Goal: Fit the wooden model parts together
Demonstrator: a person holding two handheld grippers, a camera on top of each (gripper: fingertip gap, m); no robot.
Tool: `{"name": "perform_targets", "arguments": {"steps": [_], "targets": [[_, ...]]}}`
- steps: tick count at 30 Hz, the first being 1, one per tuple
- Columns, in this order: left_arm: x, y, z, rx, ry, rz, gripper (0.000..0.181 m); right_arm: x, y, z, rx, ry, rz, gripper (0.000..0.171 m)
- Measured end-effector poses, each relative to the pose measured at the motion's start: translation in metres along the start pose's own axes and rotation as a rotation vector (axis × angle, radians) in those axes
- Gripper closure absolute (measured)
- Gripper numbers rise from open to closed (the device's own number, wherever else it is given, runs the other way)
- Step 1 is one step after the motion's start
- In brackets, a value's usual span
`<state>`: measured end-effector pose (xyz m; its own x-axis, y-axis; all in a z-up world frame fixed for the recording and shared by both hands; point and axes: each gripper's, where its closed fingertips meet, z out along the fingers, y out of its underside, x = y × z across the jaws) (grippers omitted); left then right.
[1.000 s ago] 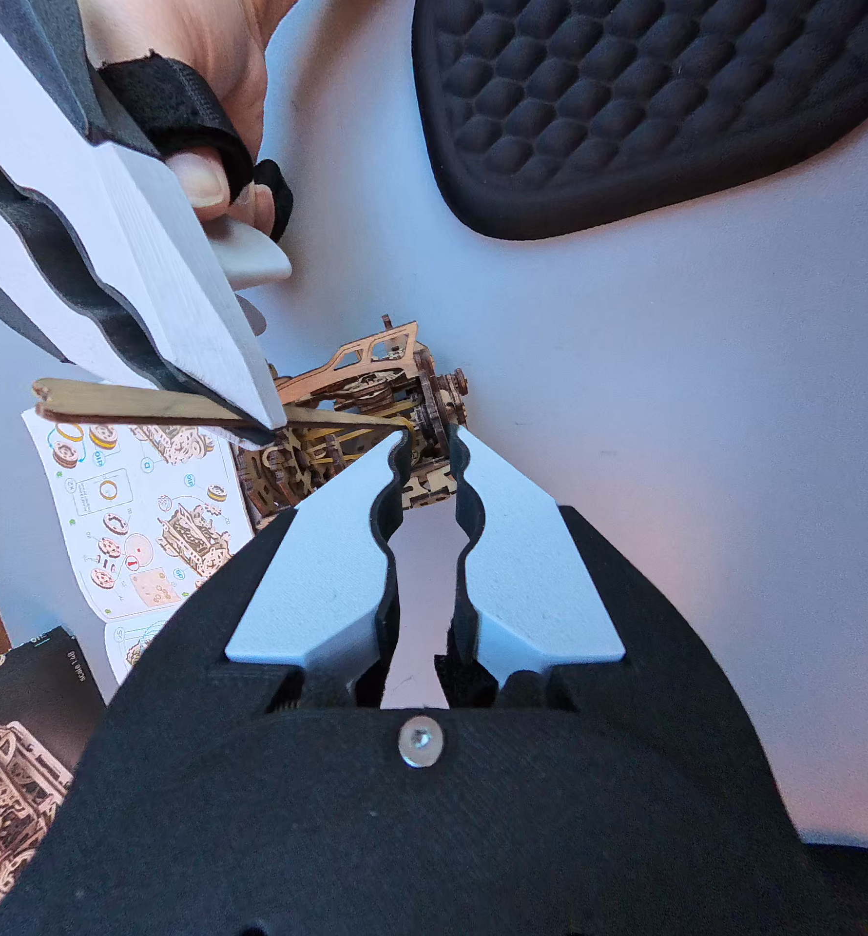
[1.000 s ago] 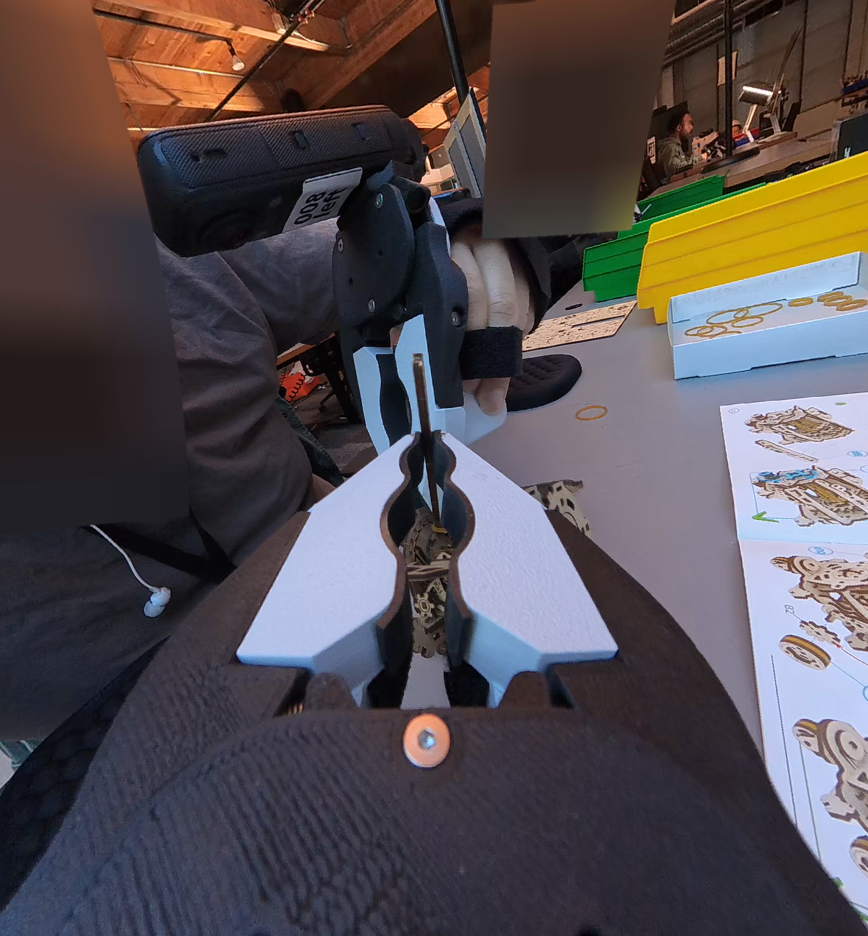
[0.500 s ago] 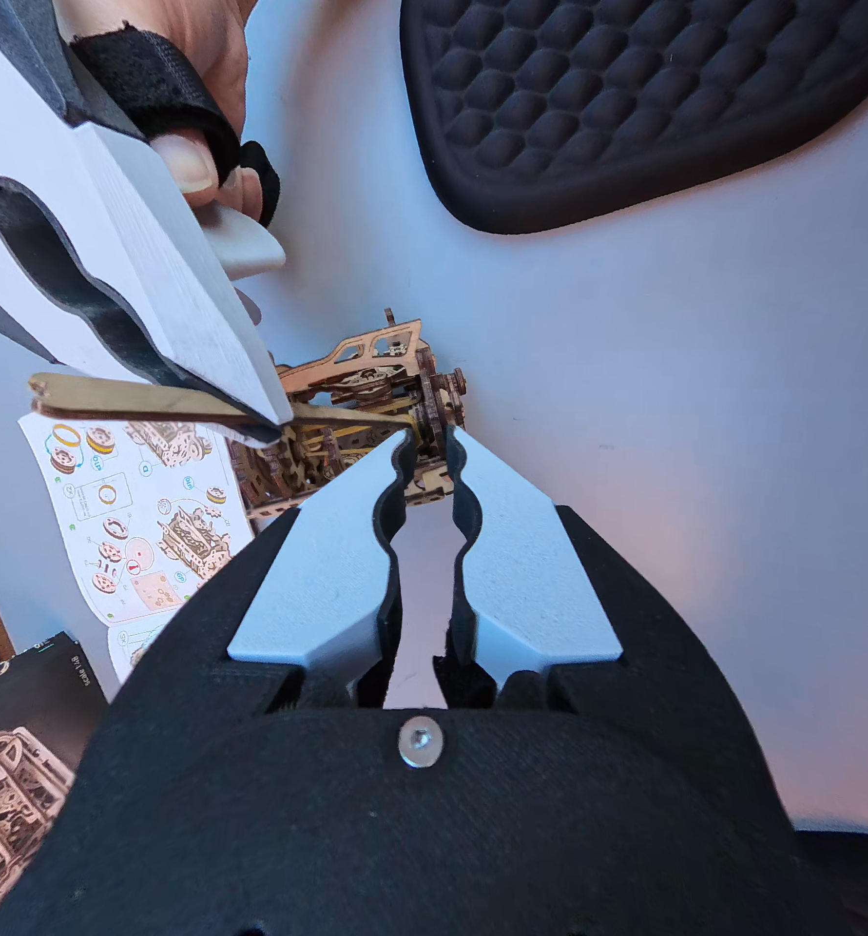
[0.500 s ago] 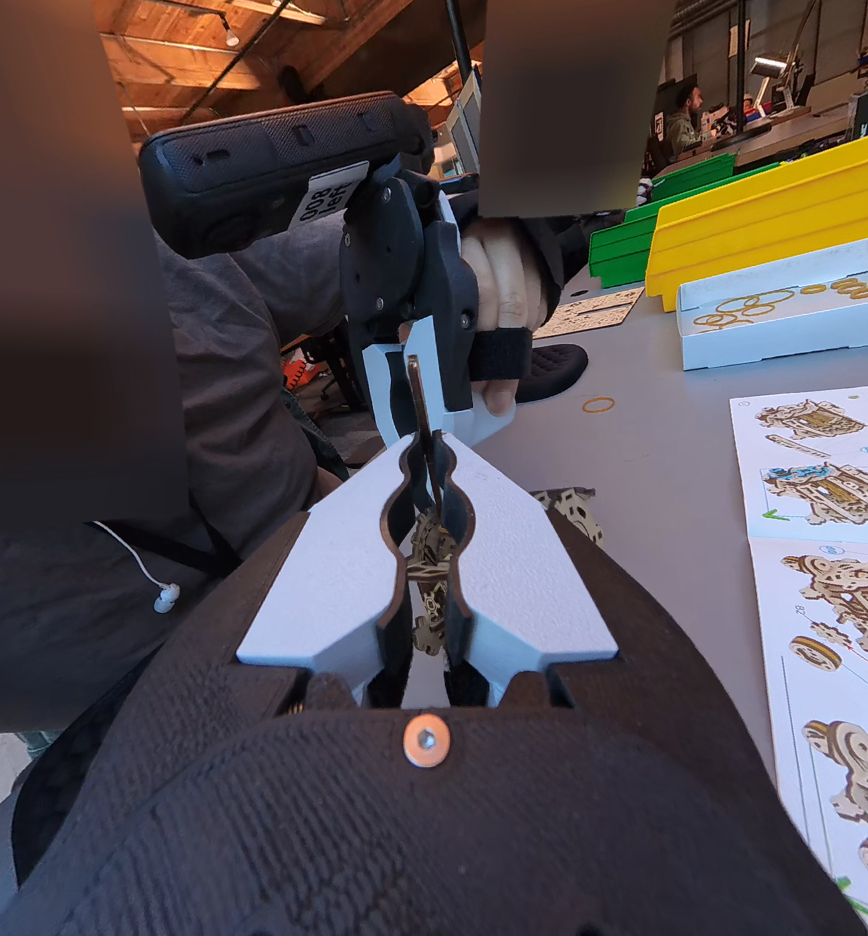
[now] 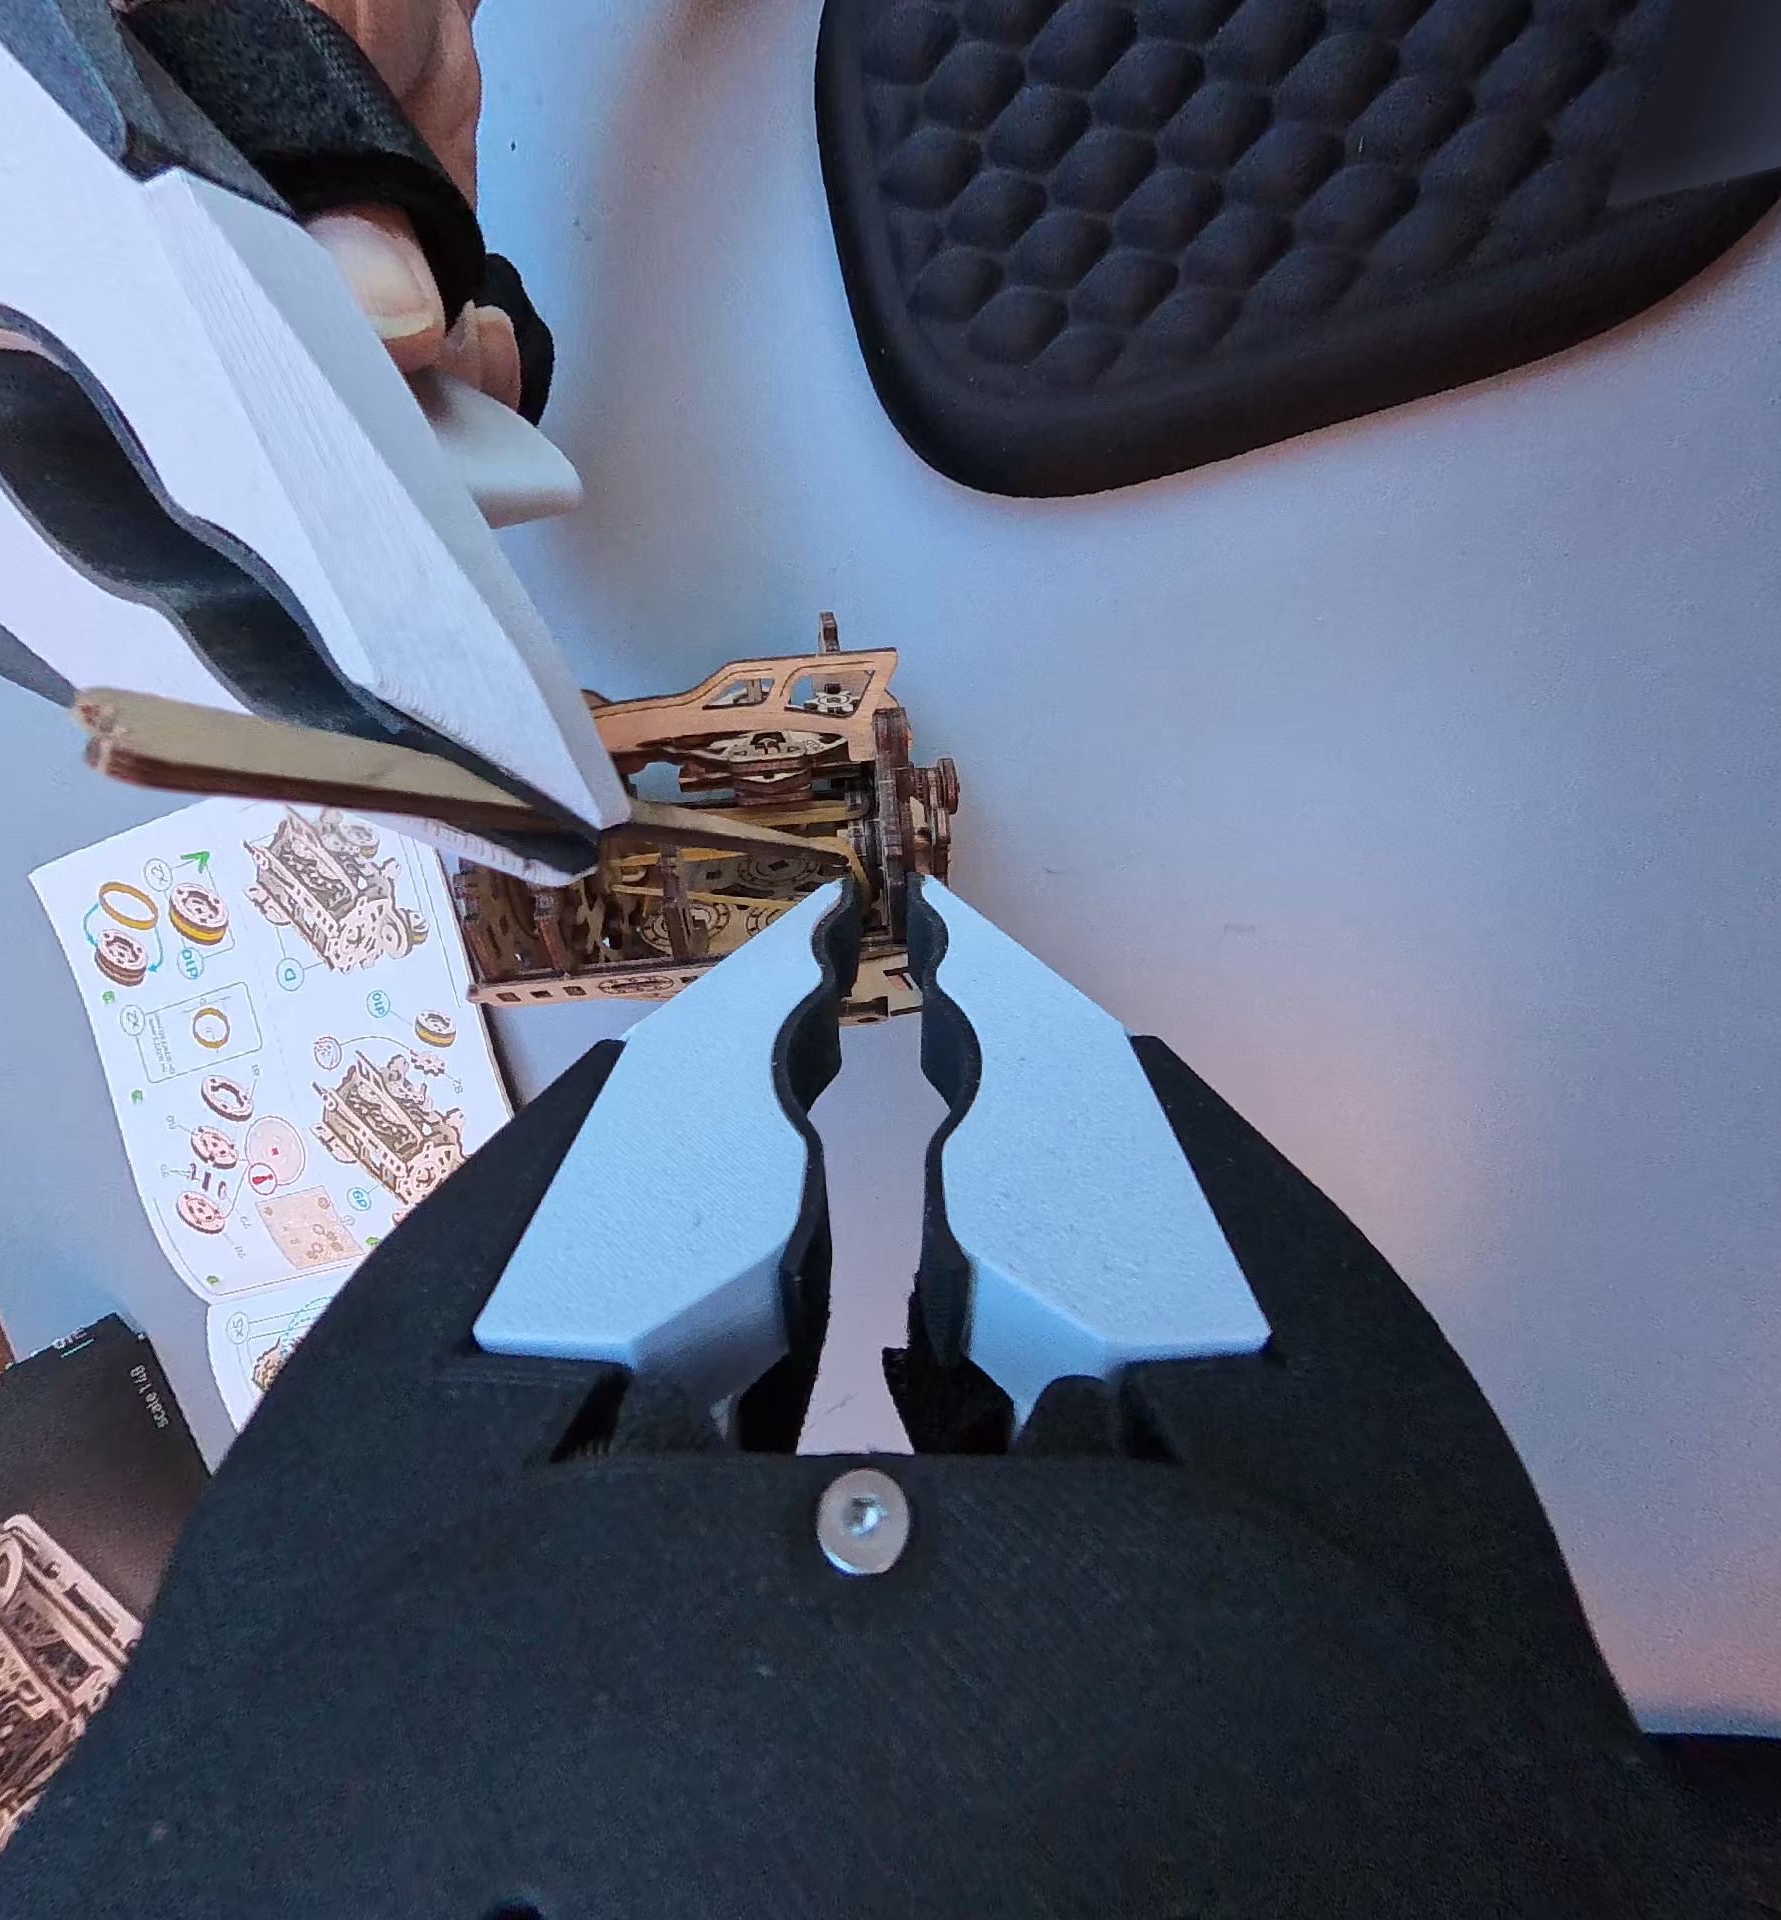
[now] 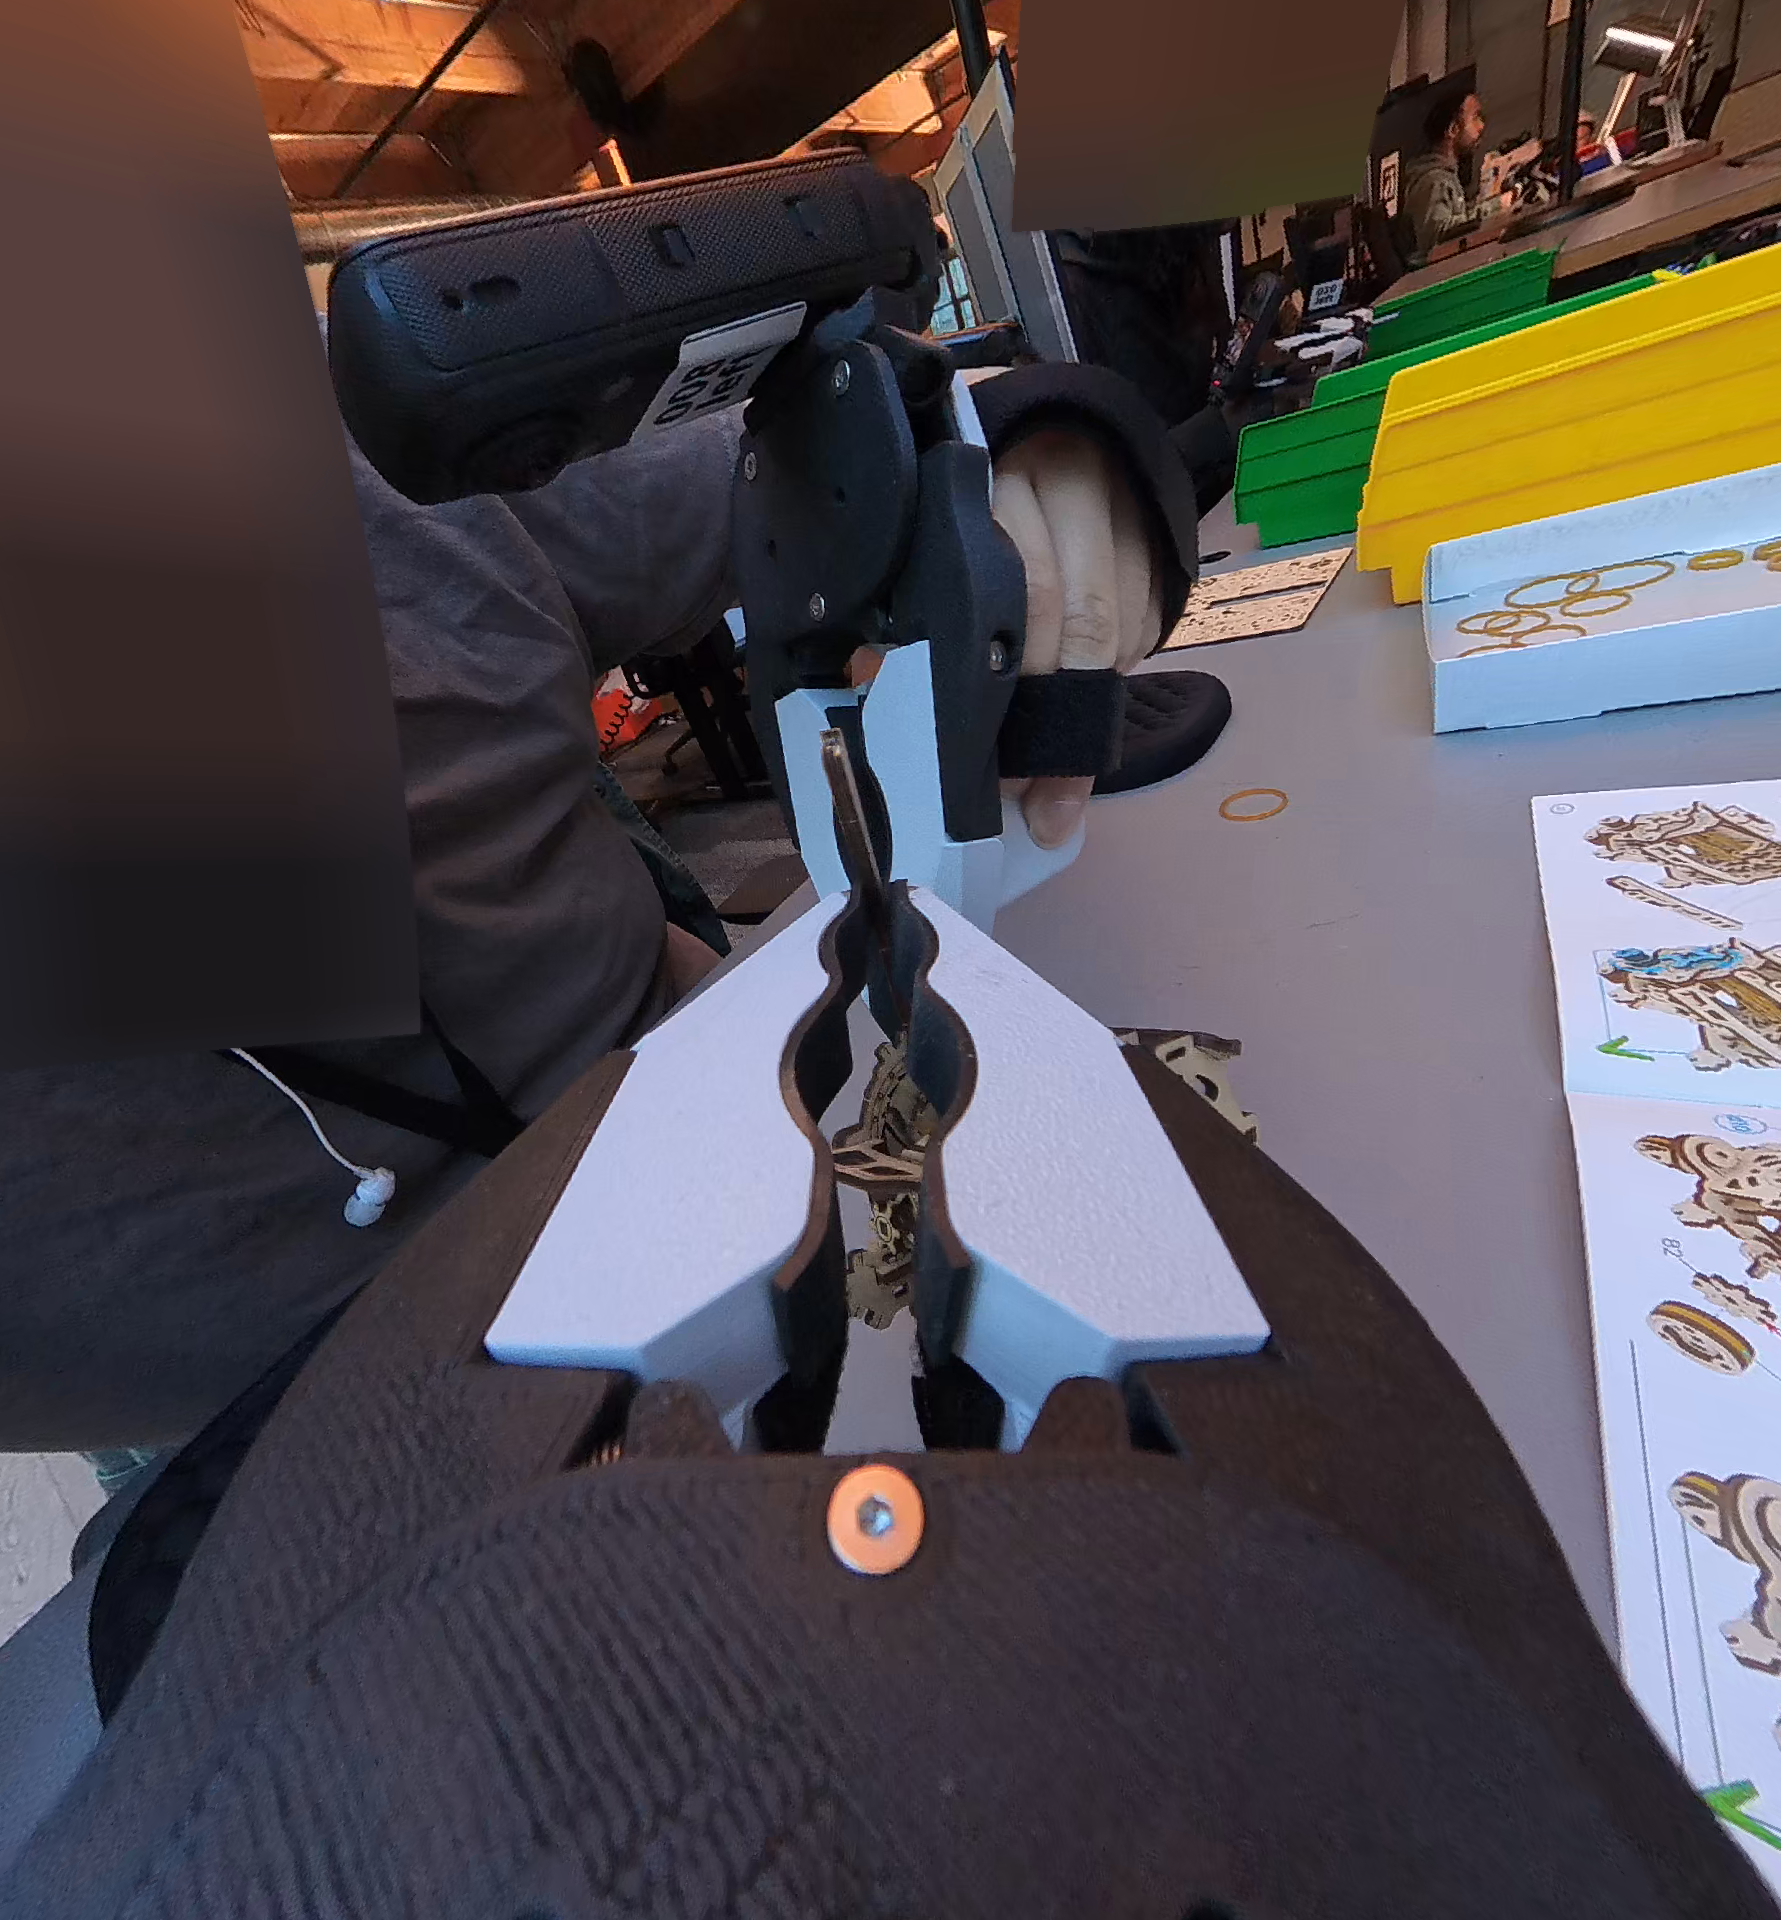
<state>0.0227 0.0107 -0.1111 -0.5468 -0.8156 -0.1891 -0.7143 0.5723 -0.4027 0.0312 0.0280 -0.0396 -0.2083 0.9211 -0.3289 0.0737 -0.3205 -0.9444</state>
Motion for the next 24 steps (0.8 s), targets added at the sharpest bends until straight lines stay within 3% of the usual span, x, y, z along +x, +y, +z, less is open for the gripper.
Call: {"name": "perform_targets", "arguments": {"steps": [24], "targets": [[-0.0020,-0.0026,0.0004,-0.001,0.001,-0.006,0.179,-0.0083,0.0026,-0.0034,-0.083,0.034,-0.045,0.170]]}}
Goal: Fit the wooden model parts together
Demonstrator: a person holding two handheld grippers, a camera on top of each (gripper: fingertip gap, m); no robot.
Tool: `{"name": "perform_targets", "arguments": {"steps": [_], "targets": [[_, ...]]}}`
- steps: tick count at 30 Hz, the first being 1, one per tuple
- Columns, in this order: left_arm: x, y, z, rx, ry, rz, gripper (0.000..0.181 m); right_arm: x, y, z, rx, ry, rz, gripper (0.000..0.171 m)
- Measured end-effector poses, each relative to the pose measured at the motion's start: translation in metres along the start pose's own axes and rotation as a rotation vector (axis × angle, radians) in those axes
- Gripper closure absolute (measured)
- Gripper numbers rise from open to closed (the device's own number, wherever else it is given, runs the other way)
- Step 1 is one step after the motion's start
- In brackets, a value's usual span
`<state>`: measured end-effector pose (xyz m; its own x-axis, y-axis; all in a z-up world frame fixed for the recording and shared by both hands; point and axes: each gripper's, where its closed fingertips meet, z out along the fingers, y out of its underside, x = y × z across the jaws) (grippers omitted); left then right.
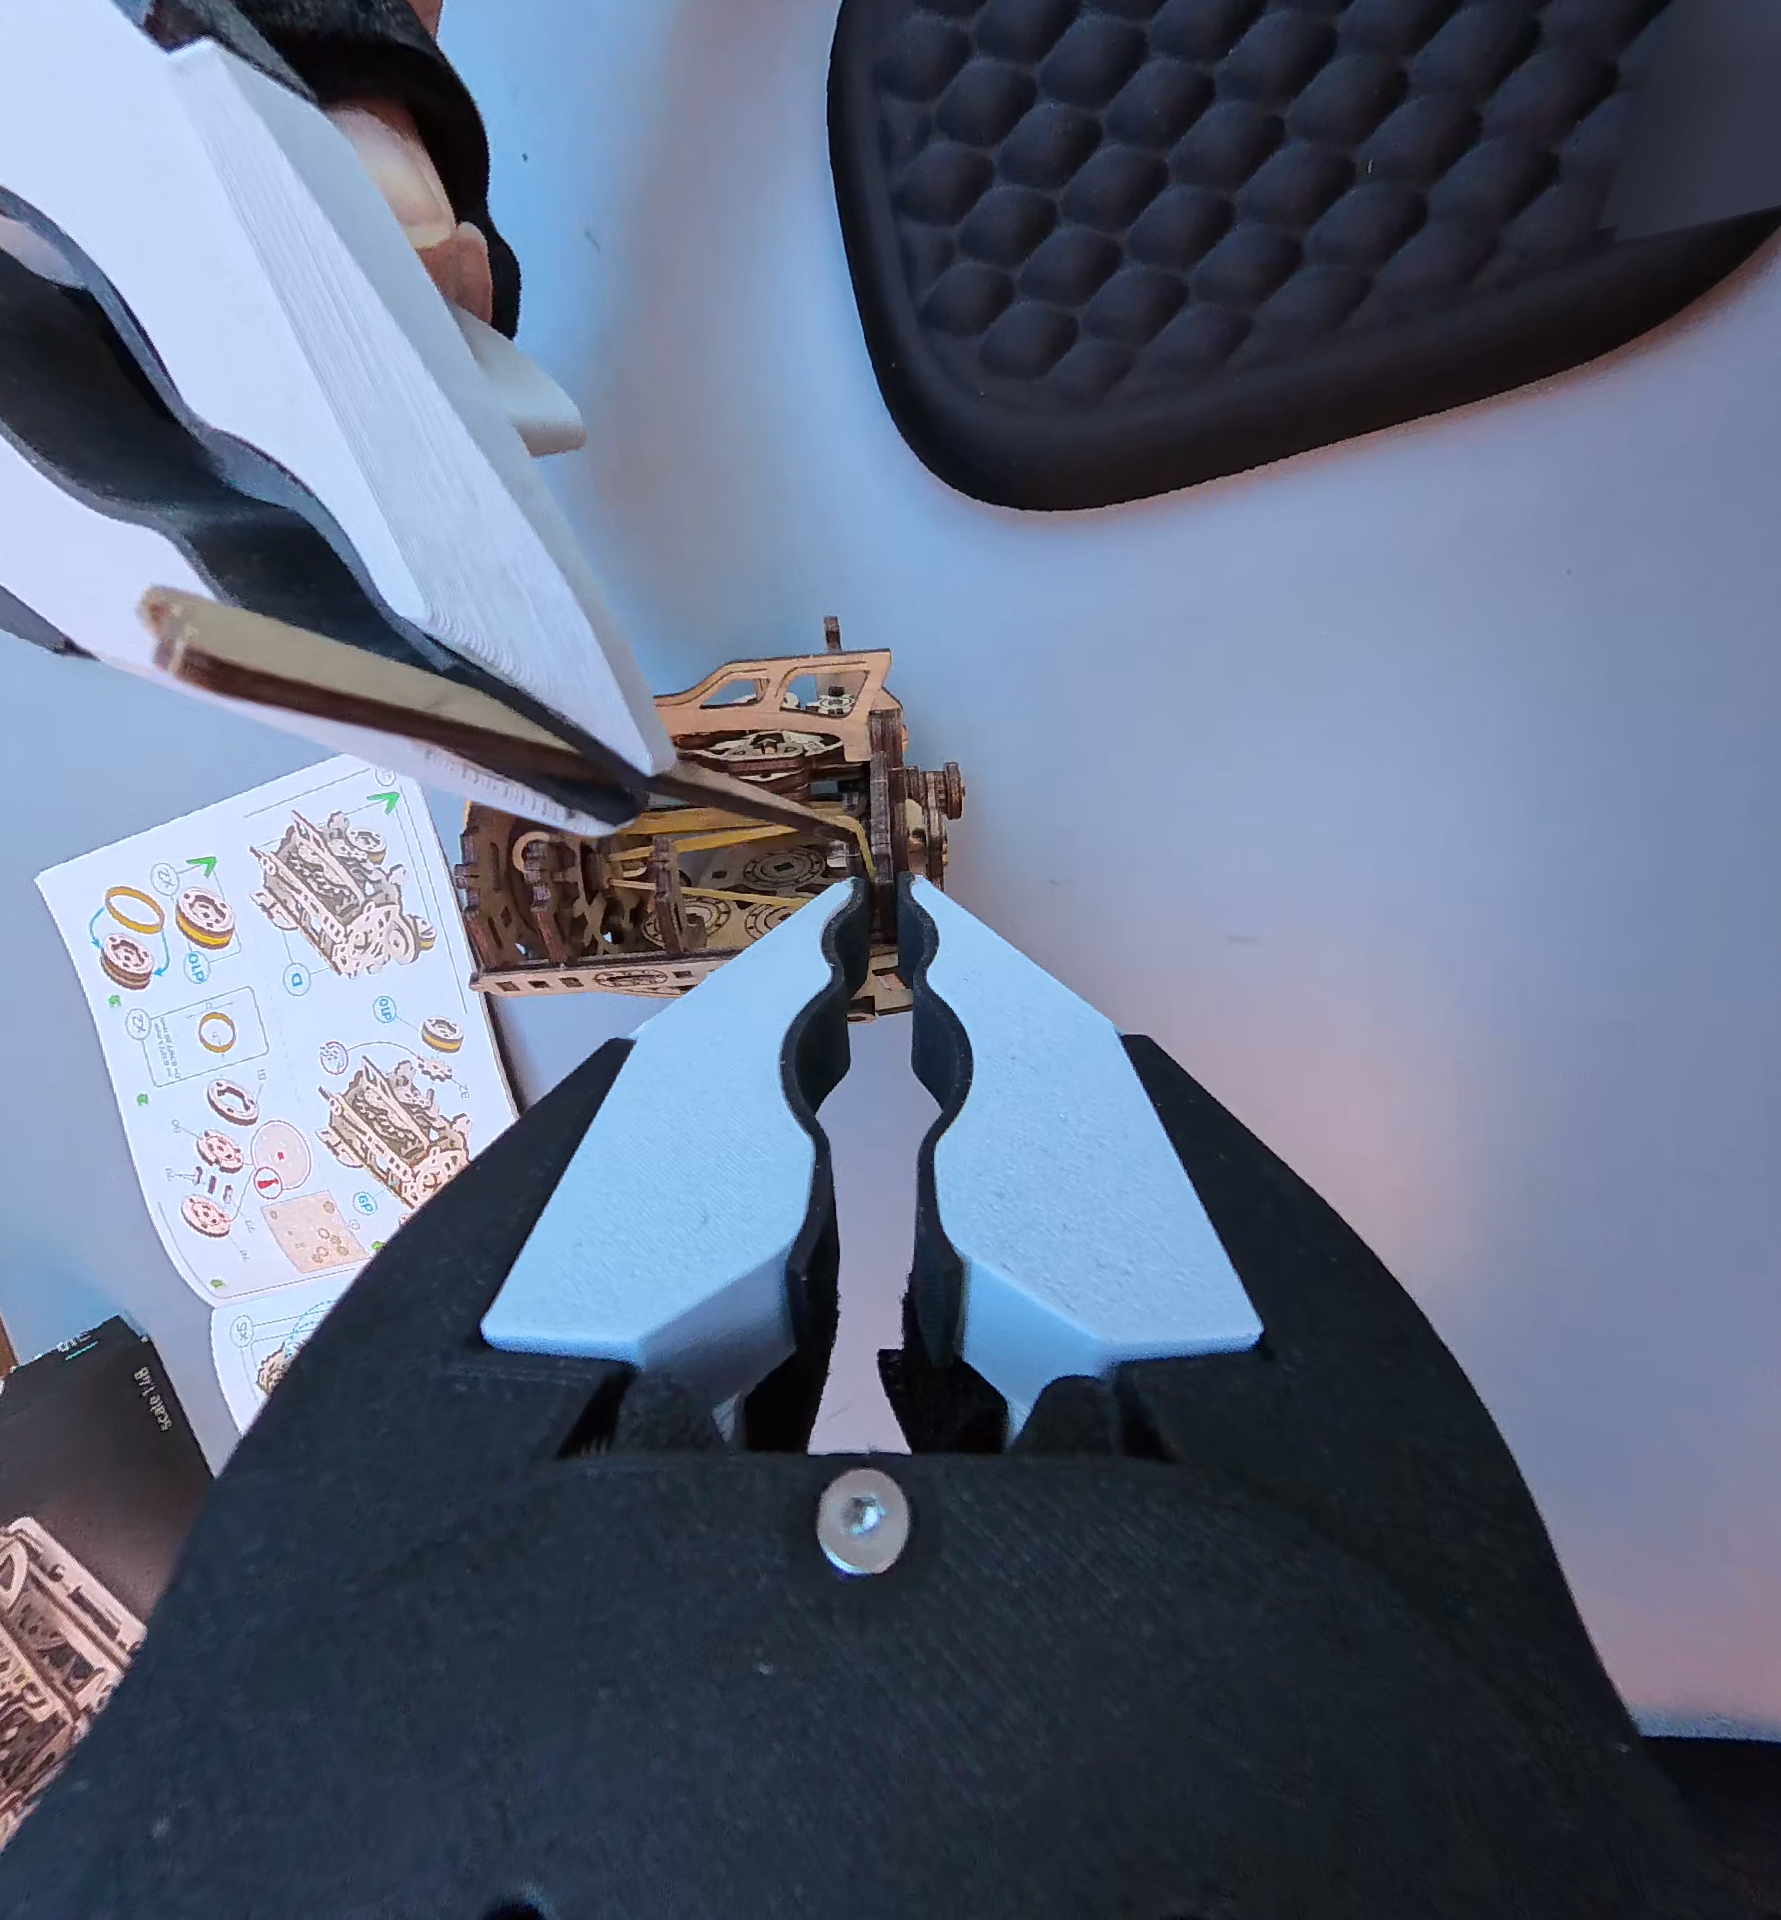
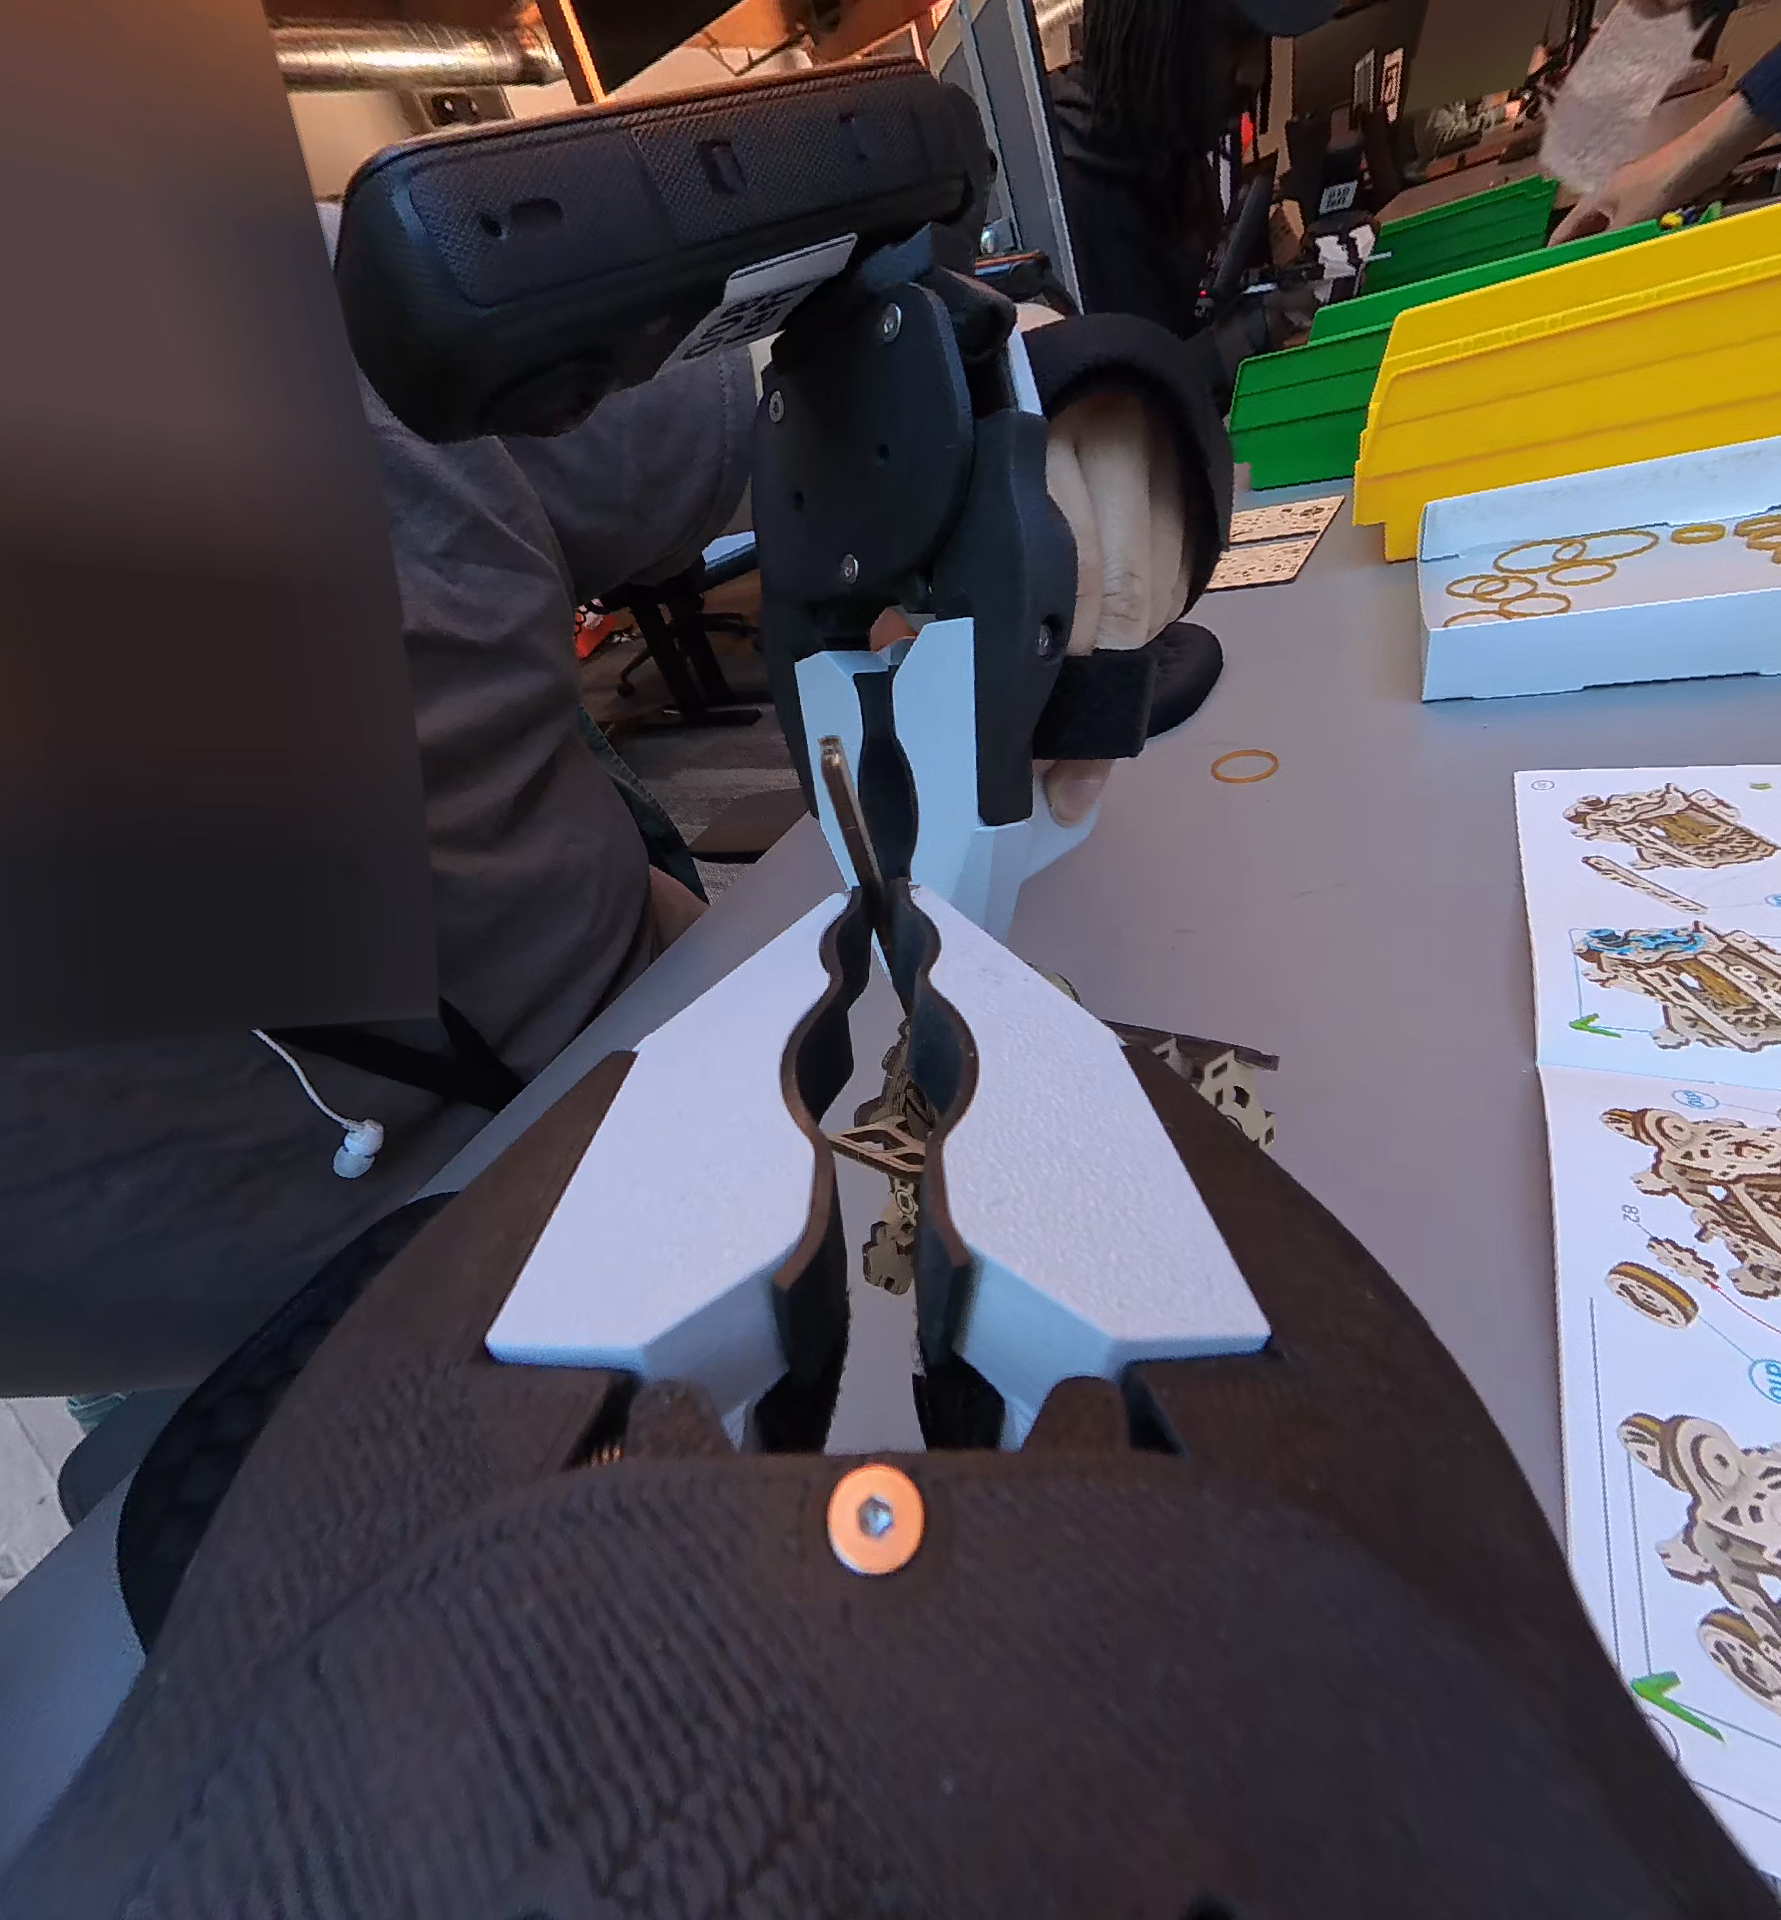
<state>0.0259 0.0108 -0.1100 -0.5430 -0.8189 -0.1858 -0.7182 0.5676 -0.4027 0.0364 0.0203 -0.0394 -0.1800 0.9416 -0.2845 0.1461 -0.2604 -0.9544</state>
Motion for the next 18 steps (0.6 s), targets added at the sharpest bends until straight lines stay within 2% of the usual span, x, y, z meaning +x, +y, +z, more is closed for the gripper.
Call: {"name": "perform_targets", "arguments": {"steps": [9,18], "targets": [[0.001,0.000,0.000,0.005,0.003,-0.008,0.179,0.000,0.005,0.000,-0.047,0.027,-0.018,0.170],[0.001,0.000,0.000,0.012,0.001,0.000,0.179,-0.010,0.007,0.004,-0.068,0.031,-0.170,0.169]]}}
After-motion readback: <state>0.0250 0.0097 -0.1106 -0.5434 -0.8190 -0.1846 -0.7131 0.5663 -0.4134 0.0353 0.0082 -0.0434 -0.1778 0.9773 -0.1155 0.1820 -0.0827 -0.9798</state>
